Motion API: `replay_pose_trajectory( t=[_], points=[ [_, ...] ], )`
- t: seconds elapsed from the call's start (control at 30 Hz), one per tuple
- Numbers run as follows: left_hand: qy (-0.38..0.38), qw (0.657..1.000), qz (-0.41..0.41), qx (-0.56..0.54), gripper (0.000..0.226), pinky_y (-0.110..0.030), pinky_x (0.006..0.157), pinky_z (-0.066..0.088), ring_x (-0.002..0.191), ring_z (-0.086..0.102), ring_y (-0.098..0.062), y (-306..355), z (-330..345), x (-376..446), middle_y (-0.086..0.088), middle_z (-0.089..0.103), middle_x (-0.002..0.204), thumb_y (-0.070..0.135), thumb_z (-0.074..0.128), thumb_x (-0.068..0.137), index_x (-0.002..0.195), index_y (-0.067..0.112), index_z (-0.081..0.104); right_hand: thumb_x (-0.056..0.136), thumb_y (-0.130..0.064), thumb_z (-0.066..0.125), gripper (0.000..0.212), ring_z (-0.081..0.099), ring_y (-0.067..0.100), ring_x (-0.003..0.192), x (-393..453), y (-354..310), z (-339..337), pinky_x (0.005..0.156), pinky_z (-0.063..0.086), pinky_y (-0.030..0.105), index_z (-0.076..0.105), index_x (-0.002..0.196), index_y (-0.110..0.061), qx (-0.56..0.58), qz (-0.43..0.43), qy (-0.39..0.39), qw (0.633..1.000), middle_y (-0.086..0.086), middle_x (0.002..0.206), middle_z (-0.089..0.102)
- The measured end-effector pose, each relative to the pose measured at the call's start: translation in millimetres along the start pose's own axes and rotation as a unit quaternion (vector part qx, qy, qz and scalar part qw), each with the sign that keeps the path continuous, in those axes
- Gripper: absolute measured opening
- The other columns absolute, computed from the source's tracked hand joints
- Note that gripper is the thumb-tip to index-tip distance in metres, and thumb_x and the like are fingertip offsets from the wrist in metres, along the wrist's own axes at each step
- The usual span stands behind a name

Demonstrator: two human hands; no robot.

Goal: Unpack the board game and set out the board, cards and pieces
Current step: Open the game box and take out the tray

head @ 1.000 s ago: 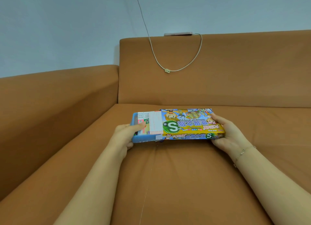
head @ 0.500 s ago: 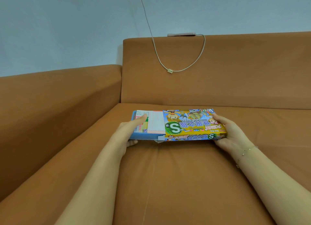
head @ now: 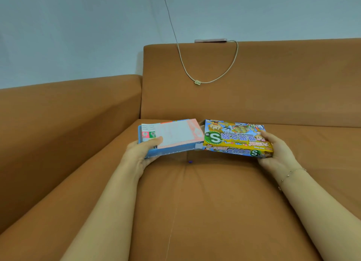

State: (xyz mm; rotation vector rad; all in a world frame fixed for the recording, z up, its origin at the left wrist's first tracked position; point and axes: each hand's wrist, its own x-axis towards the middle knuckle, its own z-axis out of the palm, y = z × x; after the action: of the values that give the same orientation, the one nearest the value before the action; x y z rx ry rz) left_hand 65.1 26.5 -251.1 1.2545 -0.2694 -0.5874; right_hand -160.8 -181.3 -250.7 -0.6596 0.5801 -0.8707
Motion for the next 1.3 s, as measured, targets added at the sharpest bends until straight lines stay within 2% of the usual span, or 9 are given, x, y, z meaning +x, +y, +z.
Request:
replay_pose_trajectory(
  t=[0.17,0.3,0.47,0.57,0.77,0.9,1.0,1.17,1.3],
  points=[
    [0.1,0.993,0.059,-0.013,0.041,-0.029,0.063,0.054,0.082,0.064,-0.017,0,-11,8,-0.007,0.066,0.099,0.002,0.074,0.078,0.113,0.005,0.054,0.09,-0.021,0.06,0.015,0.071,0.019,0.057,0,-1,-4,0.043,0.055,0.031,0.06,0.099,-0.009,0.023,-0.022,0.027,0.999,0.007,0.066,0.073],
    [0.204,0.967,0.137,0.073,0.065,-0.035,0.084,0.053,0.095,0.061,-0.022,-6,-21,19,-0.006,0.06,0.115,0.005,0.08,0.07,0.123,0.006,0.042,0.088,-0.023,0.062,0.013,0.069,0.017,0.063,-5,-12,2,0.061,0.056,0.032,0.068,0.099,-0.018,-0.079,-0.128,-0.004,0.989,0.008,0.093,0.073],
    [0.268,0.913,0.165,0.261,0.106,-0.044,0.111,0.029,0.136,0.03,-0.034,-12,-23,22,-0.018,0.022,0.151,0.026,0.083,0.069,0.148,0.009,0.015,0.084,-0.019,0.069,0.031,0.069,0.016,0.089,-29,-37,23,0.077,0.056,0.028,0.069,0.115,-0.021,-0.265,-0.324,-0.082,0.904,0.003,0.103,0.073],
    [0.312,0.834,0.221,0.398,0.1,-0.054,0.114,0.012,0.145,0.006,-0.031,-14,-19,15,-0.013,0.005,0.157,0.034,0.08,0.071,0.149,0.015,0.021,0.082,-0.02,0.072,0.03,0.07,0.012,0.093,-38,-44,48,0.079,0.055,0.027,0.071,0.112,-0.02,-0.335,-0.395,-0.091,0.85,-0.001,0.102,0.074],
    [0.268,0.807,0.35,0.395,0.067,-0.044,0.117,0.015,0.144,0.016,-0.028,-13,-15,14,-0.011,0.022,0.154,0.016,0.072,0.078,0.138,0.011,0.042,0.077,-0.032,0.076,0.033,0.067,0.0,0.093,-33,-44,104,0.084,0.056,0.032,0.072,0.109,-0.026,-0.537,-0.448,-0.126,0.704,-0.011,0.101,0.072],
    [0.045,0.869,0.397,0.293,0.047,-0.014,0.1,0.028,0.125,0.045,-0.014,-12,0,11,0.002,0.049,0.132,0.004,0.066,0.082,0.126,0.014,0.054,0.078,-0.038,0.074,0.036,0.066,-0.001,0.094,-33,-26,126,0.086,0.055,0.032,0.071,0.111,-0.026,-0.613,-0.443,-0.177,0.63,-0.01,0.106,0.072],
    [-0.051,0.88,0.371,0.291,0.044,-0.019,0.099,0.037,0.117,0.05,-0.006,-15,7,7,0.008,0.056,0.125,0.006,0.065,0.084,0.124,0.022,0.057,0.077,-0.038,0.075,0.035,0.066,-0.001,0.093,-32,-21,125,0.085,0.056,0.033,0.072,0.111,-0.027,-0.599,-0.446,-0.176,0.642,-0.01,0.104,0.072],
    [-0.151,0.895,0.319,0.273,0.052,-0.007,0.095,0.036,0.12,0.049,0.002,-25,23,4,0.012,0.056,0.128,0.012,0.069,0.084,0.13,0.026,0.051,0.078,-0.026,0.076,0.028,0.068,0.003,0.092,-30,-26,100,0.081,0.057,0.029,0.073,0.106,-0.022,-0.485,-0.449,-0.151,0.735,-0.009,0.099,0.072],
    [-0.203,0.868,0.303,0.337,0.06,-0.018,0.101,0.04,0.118,0.05,-0.001,-41,40,10,0.008,0.056,0.128,0.015,0.069,0.084,0.137,0.028,0.043,0.077,-0.017,0.077,0.029,0.07,0.008,0.089,-24,-32,79,0.073,0.053,0.022,0.073,0.106,-0.015,-0.364,-0.447,-0.123,0.807,-0.002,0.097,0.073]
  ],
)
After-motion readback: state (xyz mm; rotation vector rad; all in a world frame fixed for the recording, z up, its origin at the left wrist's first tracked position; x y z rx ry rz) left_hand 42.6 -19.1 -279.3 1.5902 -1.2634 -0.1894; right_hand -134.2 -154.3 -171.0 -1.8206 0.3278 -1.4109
